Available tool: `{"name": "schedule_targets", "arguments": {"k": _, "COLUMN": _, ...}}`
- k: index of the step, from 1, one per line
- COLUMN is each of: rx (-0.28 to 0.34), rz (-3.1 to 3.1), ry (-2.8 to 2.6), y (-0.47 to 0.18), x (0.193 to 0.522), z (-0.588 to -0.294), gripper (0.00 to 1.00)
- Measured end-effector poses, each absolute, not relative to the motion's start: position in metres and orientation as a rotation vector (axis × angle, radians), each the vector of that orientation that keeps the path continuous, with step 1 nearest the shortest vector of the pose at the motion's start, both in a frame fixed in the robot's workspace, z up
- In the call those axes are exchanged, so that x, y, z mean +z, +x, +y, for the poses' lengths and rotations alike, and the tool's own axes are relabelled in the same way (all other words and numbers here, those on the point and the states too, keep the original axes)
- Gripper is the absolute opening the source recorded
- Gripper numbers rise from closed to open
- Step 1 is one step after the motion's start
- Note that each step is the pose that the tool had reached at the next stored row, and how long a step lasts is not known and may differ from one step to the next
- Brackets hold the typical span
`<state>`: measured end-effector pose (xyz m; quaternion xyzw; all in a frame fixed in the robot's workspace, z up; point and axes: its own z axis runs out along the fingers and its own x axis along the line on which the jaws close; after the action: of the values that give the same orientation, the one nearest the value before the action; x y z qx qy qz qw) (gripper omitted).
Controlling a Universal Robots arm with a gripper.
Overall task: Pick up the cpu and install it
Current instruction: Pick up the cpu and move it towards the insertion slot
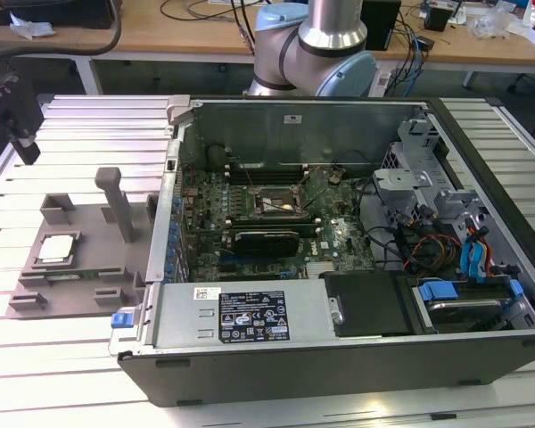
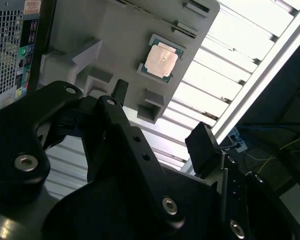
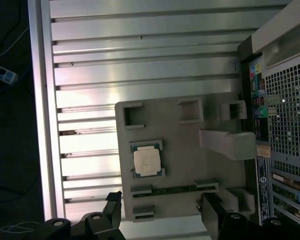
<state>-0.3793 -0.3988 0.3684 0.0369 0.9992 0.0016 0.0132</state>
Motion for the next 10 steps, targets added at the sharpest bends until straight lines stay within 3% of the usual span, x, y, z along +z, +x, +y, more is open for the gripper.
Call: {"name": "schedule_targets", "arguments": {"k": 10, "rx": 0.005, "rz": 3.113, "ry": 0.115, "y": -0.3793, "x": 0.3630, "z": -0.3988, "gripper": 0.74}}
